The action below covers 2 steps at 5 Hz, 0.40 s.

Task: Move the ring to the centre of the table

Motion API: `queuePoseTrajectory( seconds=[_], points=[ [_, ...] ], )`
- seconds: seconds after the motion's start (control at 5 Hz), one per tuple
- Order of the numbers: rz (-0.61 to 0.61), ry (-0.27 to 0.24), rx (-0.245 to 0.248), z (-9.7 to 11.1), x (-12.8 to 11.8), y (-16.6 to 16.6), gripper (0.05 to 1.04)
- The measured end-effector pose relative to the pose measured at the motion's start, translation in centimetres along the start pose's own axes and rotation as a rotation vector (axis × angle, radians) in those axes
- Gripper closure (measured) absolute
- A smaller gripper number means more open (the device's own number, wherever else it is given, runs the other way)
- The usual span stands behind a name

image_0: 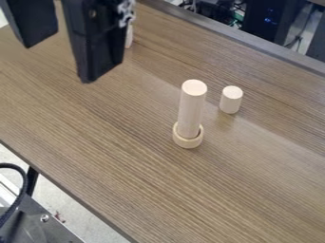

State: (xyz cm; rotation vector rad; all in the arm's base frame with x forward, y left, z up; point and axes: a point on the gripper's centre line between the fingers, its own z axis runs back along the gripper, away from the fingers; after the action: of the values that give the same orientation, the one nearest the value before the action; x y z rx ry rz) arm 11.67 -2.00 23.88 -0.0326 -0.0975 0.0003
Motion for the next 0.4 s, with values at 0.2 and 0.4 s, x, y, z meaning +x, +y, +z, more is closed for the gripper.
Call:
queuePoseTrajectory(
  seconds=[0.2, 0.4],
  points=[
    [-0.003, 0.012, 0.002, -0.36, -0.17, 0.0, 0.084],
    [-0.066, -0.036, 0.034, -1.31, -0.55, 0.71, 0.084]
  ],
)
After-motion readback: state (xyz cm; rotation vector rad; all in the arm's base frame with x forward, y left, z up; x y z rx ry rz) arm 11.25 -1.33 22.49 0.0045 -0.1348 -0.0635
